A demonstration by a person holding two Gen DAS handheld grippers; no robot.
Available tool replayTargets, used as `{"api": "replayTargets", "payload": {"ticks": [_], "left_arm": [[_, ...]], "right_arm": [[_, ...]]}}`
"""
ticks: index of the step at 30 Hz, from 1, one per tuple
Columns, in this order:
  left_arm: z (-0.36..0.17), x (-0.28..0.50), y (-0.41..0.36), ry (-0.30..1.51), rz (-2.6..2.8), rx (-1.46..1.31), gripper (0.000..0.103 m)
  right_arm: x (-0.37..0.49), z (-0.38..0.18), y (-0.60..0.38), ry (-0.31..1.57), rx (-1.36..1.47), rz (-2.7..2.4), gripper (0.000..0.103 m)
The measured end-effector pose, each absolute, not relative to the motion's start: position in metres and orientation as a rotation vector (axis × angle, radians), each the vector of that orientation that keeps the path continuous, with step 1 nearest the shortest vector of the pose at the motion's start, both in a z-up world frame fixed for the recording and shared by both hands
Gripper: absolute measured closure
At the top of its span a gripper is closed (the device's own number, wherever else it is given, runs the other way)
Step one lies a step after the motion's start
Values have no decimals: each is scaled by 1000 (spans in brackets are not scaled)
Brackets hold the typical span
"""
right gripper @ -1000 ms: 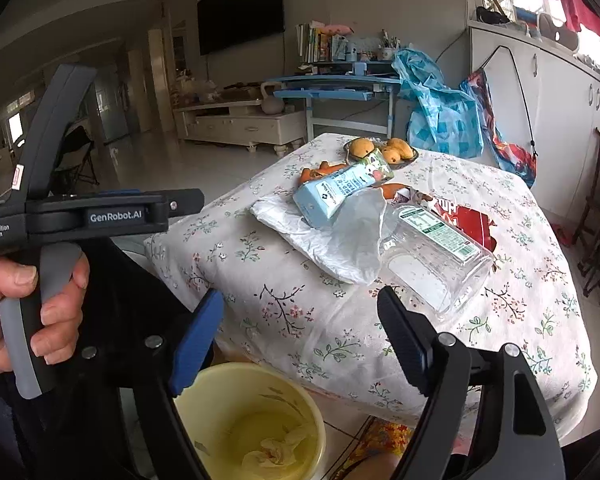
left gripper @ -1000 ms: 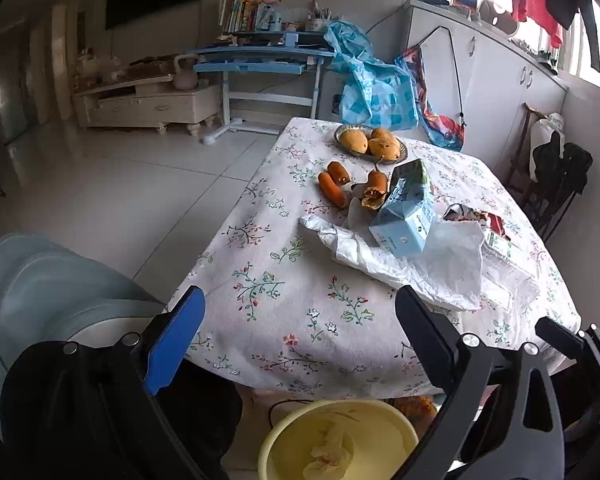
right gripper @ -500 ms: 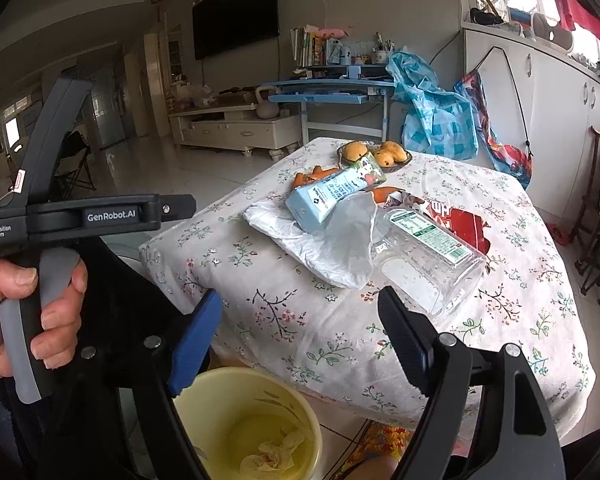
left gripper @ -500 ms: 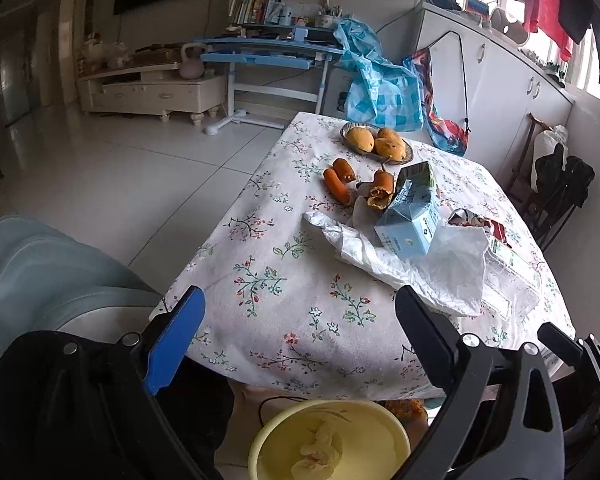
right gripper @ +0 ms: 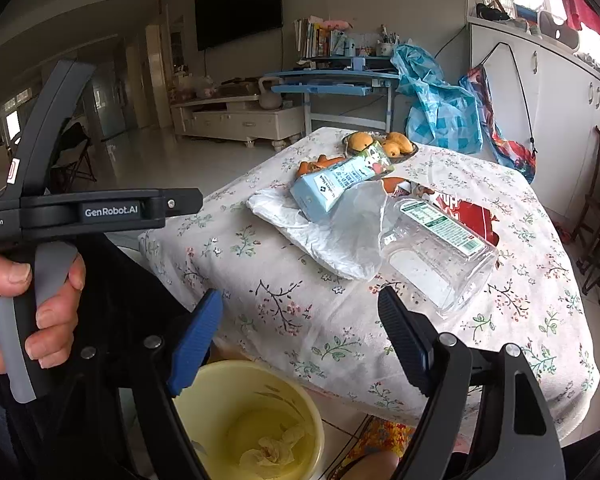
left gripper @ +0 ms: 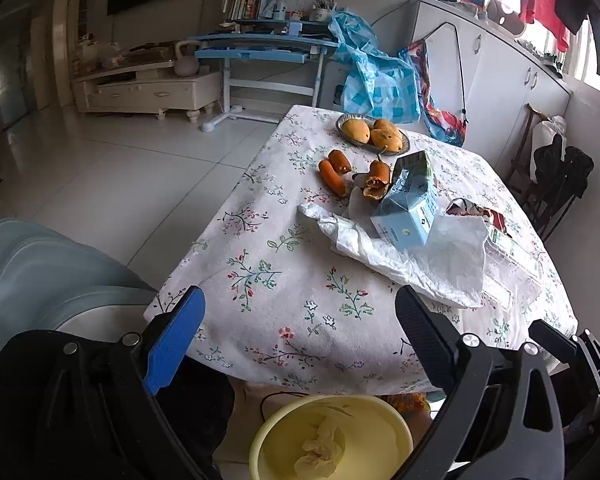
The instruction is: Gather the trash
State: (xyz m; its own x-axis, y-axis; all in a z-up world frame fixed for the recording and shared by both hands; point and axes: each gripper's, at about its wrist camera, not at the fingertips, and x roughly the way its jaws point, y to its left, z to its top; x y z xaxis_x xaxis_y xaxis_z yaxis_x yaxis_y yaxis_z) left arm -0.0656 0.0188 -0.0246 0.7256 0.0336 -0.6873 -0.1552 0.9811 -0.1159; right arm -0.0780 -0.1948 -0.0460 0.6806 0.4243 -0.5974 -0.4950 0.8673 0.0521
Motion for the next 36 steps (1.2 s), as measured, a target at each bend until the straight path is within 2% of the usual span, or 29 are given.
{"api": "replayTargets", "payload": {"ticks": [36], "left_arm": [[-27, -64, 11, 757, 92, -148, 10]], "right_arm": [[-78, -43, -203, 630, -97, 513, 23]]}}
